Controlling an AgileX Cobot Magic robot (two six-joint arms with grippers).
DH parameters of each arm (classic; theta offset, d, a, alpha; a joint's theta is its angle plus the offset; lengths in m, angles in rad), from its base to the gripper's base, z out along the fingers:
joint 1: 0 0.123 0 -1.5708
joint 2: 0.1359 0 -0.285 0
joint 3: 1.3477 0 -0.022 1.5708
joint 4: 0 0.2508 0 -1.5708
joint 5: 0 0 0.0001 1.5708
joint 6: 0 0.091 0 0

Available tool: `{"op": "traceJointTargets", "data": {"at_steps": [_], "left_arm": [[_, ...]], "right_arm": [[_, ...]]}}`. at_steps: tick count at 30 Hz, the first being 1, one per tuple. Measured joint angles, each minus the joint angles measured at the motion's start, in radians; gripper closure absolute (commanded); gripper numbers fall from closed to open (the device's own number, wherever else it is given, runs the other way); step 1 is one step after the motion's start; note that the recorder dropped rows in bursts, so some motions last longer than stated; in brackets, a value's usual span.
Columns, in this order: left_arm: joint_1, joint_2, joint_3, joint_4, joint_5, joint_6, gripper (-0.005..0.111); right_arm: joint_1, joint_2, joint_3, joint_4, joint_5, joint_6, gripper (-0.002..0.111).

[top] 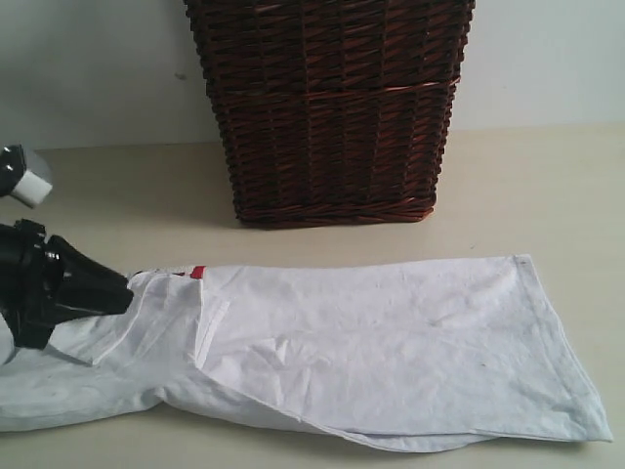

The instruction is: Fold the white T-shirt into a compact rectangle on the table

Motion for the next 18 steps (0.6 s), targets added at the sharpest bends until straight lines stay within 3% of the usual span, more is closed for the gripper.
{"op": "traceJointTargets", "data": {"at_steps": [6, 11, 18], "left_arm": [[-0.041, 0.077, 0.002, 0.059, -0.148, 0.057, 0.092], [-0.058, 0.155, 0.002, 0.063, -0.234, 0.137, 0.107], [-0.063, 0.171, 0.003, 0.03, -0.34, 0.148, 0.107]], "right_arm": [[0.0, 0.0, 0.0, 0.0, 0.0, 0.0, 0.108], [0.0, 0.0, 0.0, 0.0, 0.0, 0.0, 0.108], [0.0, 0.0, 0.0, 0.0, 0.0, 0.0, 0.108]]}}
